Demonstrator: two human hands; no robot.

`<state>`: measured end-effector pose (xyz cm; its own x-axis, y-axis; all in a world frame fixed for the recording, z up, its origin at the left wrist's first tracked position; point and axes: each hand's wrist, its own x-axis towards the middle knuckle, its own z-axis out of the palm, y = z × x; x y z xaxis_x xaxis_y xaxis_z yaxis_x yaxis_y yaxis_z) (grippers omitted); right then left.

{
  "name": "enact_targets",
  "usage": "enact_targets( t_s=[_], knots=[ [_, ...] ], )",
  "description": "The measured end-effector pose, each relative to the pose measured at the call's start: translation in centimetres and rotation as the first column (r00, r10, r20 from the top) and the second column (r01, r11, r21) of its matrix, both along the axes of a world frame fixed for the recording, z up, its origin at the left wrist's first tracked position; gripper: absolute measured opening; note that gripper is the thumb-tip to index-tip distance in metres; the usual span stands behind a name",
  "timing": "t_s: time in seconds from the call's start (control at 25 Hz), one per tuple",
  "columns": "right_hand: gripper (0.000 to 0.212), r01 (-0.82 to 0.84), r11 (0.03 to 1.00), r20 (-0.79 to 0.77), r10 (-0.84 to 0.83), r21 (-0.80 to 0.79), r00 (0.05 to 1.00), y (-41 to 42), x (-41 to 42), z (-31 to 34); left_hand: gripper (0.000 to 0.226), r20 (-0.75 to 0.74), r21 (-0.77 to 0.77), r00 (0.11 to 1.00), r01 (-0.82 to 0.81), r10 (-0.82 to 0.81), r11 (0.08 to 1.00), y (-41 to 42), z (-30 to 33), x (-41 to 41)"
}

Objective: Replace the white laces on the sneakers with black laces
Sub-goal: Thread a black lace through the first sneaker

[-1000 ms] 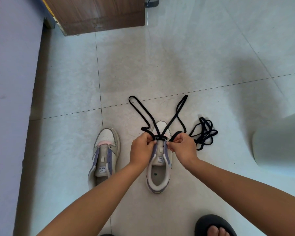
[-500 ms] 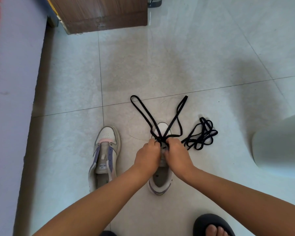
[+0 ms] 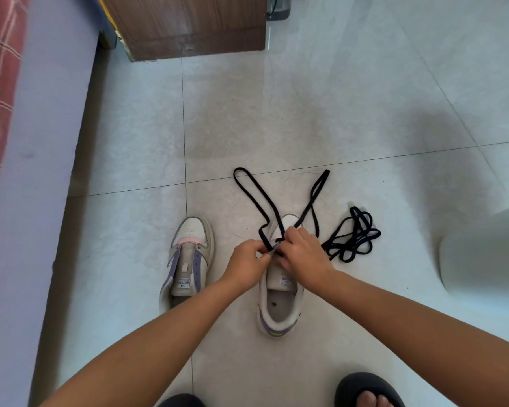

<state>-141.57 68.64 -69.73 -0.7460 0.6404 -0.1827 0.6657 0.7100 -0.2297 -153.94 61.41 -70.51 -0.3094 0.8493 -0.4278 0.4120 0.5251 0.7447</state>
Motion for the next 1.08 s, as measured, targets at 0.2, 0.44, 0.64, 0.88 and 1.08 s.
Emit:
enact_targets(
  t_s=[0.2,0.44,0.64,0.88,1.08],
  knots=[
    [0.017,0.108,0.987,-0.035,-0.113,-0.119,0.993,-0.3,0.0,-0.5,0.027,-0.144,-0.046,0.990,0.003,-0.009,0.999,-0.8,0.8,1.8],
    [0.023,0.147,0.987,0.041,-0.144,-0.061,0.989,-1.8,0.6,1.8,0.037,-0.334,-0.348,0.916,0.100,-0.223,0.932,-2.7,0.5,3.5],
    [0.023,-0.128,0.989,-0.098,0.121,-0.073,0.988,-3.8,4.5,4.6,0.041,-0.334,-0.305,0.931,0.043,-0.149,0.951,-0.1,1.5,2.3],
    [0.018,-0.646,0.745,0.199,0.667,-0.166,0.718,-8.7,11.5,5.2,0.036,-0.318,-0.278,0.947,-0.058,-0.035,0.959,1.7,2.2,-0.3],
    [0.026,-0.260,0.902,0.025,0.285,-0.344,0.958,-3.5,5.4,7.6,0.029,-0.382,-0.271,0.914,0.029,-0.135,0.962,0.6,2.8,1.0]
  ],
)
